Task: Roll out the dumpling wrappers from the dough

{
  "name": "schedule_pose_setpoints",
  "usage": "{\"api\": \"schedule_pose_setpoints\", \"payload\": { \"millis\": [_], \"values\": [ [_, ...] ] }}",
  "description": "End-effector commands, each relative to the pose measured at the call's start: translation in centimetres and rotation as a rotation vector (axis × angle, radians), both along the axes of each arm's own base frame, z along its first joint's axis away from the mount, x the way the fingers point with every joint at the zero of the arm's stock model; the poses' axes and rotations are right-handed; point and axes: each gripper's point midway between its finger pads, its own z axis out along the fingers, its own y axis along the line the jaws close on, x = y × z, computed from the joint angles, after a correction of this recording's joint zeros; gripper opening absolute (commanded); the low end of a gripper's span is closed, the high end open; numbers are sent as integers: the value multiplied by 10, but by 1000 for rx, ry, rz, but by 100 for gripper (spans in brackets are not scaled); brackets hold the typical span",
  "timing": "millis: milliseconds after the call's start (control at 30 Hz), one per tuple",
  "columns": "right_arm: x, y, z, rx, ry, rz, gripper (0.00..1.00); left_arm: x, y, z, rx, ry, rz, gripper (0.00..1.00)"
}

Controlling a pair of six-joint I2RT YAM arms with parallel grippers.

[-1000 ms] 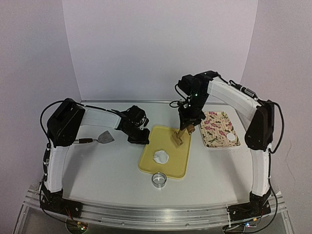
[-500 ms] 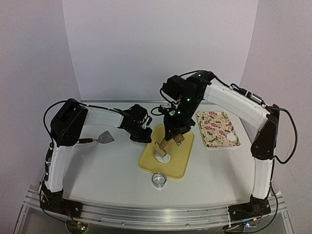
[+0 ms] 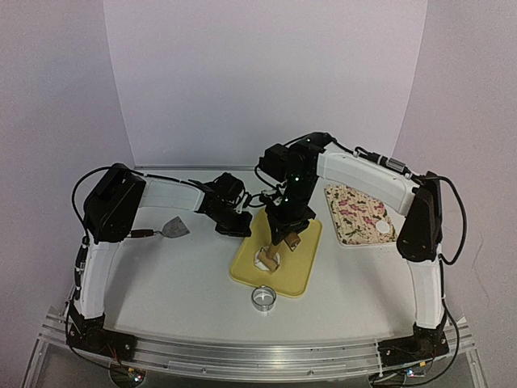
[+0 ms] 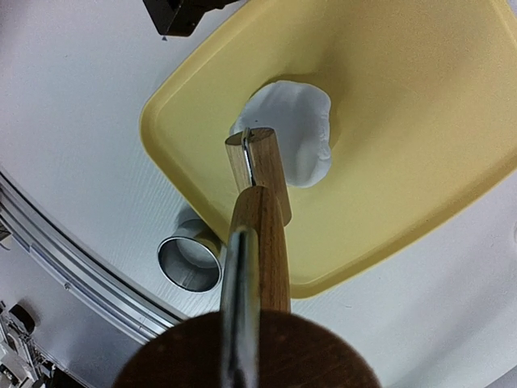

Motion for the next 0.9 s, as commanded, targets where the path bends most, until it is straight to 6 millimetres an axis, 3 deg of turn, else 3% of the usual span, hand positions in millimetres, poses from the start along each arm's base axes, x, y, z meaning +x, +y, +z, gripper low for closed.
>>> {"api": "schedule_pose_setpoints", "payload": {
  "millis": [0,867],
  "values": [
    [-6,-1,9,4,18,20,0,-10,11,-29,60,58,5,0],
    [-9,16,-23,13,73,58,0,-9,9,-33,61,67,4,0]
  ]
}}
